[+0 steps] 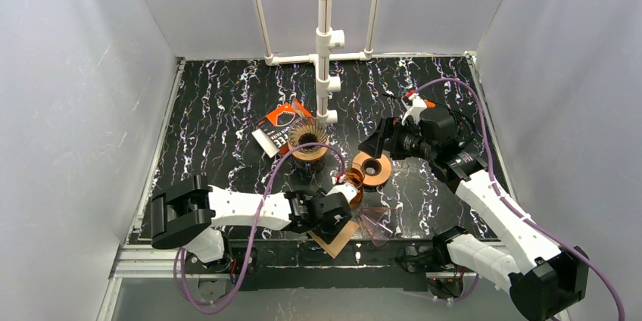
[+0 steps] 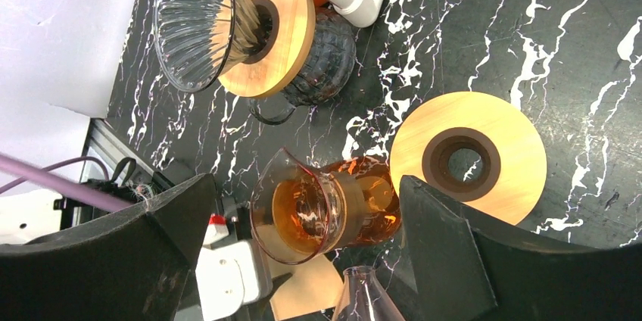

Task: Place the coffee filter in the dripper
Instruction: Pick up the coffee filter from the center of the board.

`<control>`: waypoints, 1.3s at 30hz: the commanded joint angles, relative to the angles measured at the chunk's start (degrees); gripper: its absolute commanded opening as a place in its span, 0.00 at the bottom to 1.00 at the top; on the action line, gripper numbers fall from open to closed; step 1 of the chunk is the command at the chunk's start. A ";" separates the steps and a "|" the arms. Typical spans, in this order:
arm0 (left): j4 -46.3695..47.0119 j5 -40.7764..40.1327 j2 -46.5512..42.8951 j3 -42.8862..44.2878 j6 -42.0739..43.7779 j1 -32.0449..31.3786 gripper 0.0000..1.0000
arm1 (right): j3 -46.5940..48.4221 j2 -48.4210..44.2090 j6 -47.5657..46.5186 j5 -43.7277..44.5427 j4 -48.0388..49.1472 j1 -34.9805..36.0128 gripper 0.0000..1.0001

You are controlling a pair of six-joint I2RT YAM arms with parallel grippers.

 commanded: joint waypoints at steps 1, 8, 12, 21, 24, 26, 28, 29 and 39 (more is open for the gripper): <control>-5.41 -2.58 5.21 -0.77 -2.75 -3.05 0.54 | 0.06 -0.95 -1.03 -0.79 0.90 -0.66 1.00; -6.04 -3.93 4.92 -1.02 -4.61 -3.99 0.00 | 0.59 -0.28 -1.41 -1.41 0.93 -1.23 1.00; -8.30 -6.12 2.05 -0.39 -4.53 -3.99 0.00 | 0.75 -0.14 -1.39 -1.70 0.92 -1.45 1.00; -18.60 -12.40 -16.04 0.36 -0.68 -3.27 0.00 | 3.07 1.34 -1.48 -4.71 1.00 -1.64 1.00; -21.09 -11.94 -25.60 0.91 2.34 -1.00 0.00 | 4.75 3.00 -2.26 -9.46 1.52 -1.65 1.00; -21.31 -10.46 -32.23 1.92 4.76 1.63 0.00 | 5.66 3.87 -2.46 -13.41 2.81 -1.63 1.00; -20.33 -6.82 -37.22 3.65 7.67 5.58 0.00 | 6.26 4.99 -2.22 -17.85 4.73 -1.58 1.00; -19.75 -4.18 -38.66 5.01 8.75 7.64 0.00 | 6.56 5.61 -1.70 -20.33 6.02 -1.54 1.00; -15.58 8.80 -31.83 21.35 15.54 16.88 0.00 | 8.40 10.22 0.32 -25.17 14.20 10.57 1.00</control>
